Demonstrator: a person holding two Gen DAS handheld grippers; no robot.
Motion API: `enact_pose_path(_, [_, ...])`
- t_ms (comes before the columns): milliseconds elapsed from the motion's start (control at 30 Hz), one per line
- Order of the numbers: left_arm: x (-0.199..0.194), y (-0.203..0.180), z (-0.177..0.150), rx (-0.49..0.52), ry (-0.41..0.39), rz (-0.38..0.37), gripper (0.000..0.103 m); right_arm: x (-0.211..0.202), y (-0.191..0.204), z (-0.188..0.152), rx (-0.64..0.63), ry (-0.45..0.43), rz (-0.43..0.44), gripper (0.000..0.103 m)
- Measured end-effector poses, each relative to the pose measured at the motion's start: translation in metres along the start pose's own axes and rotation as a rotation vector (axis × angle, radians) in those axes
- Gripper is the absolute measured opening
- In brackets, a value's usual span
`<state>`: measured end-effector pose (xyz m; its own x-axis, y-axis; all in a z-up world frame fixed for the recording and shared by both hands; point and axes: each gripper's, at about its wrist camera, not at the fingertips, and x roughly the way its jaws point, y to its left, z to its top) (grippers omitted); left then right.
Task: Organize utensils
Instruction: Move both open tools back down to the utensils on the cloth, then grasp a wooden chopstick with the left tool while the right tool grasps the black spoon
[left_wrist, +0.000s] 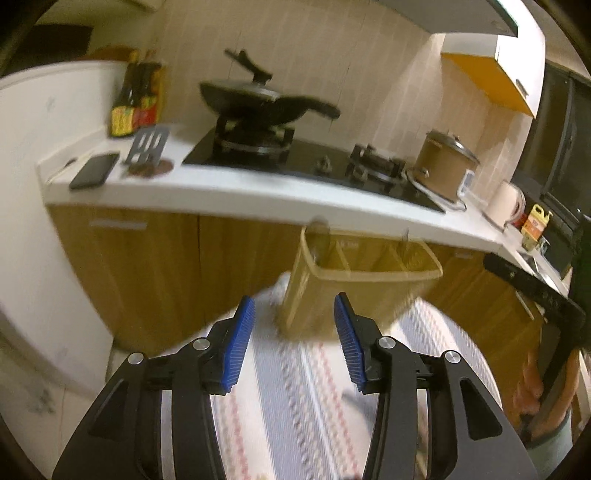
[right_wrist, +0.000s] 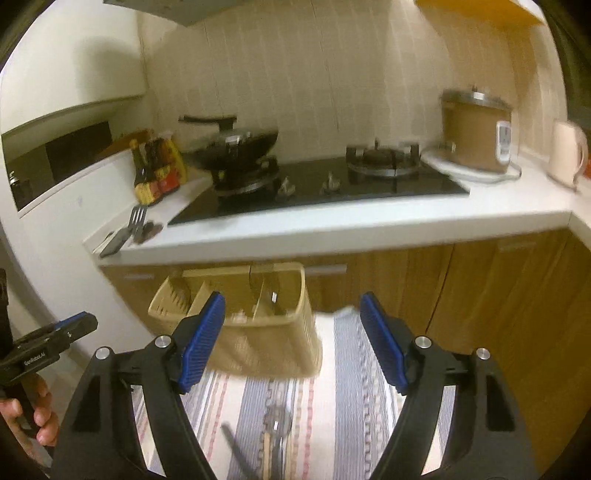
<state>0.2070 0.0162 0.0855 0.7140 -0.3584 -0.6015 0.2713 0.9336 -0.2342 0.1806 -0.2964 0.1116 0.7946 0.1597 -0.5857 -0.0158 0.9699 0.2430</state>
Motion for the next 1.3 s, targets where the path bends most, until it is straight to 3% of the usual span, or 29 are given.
enact_pose_path(200, [-0.004, 0.015, -0.056, 0.007, 0.184, -0.007, 0.043, 0.012, -0.001, -0.041, -0.030, 0.197, 0.036, 0.064])
enact_pose_path(300, [0.002, 0.024, -0.099, -0.003, 0.289, -0.001, 0.041, 0.017, 0.002, -0.070, -0.060, 0.269, 0.044, 0.055])
enact_pose_path(467, [0.013, 0.036, -0.154, -0.020, 0.405, 0.031, 0.031, 0.028, 0.008, -0.111, -0.080, 0.375, 0.071, 0.042])
enact_pose_path(633, [0.013, 0.035, -0.175, -0.024, 0.405, 0.028, 0.031, 0.032, 0.013, -0.130, -0.095, 0.414, 0.069, 0.042])
enact_pose_path(767, [0.013, 0.028, -0.180, 0.026, 0.396, 0.090, 0.031, 0.033, 0.019, -0.138, -0.109, 0.427, 0.072, 0.042])
enact_pose_path(1000, [0.014, 0.020, -0.178, 0.073, 0.377, 0.151, 0.027, 0.023, 0.047, -0.155, -0.201, 0.439, 0.098, 0.042])
enact_pose_path(1300, [0.022, 0.007, -0.177, 0.117, 0.416, 0.216, 0.028, 0.020, 0.079, -0.172, -0.278, 0.490, 0.144, 0.042])
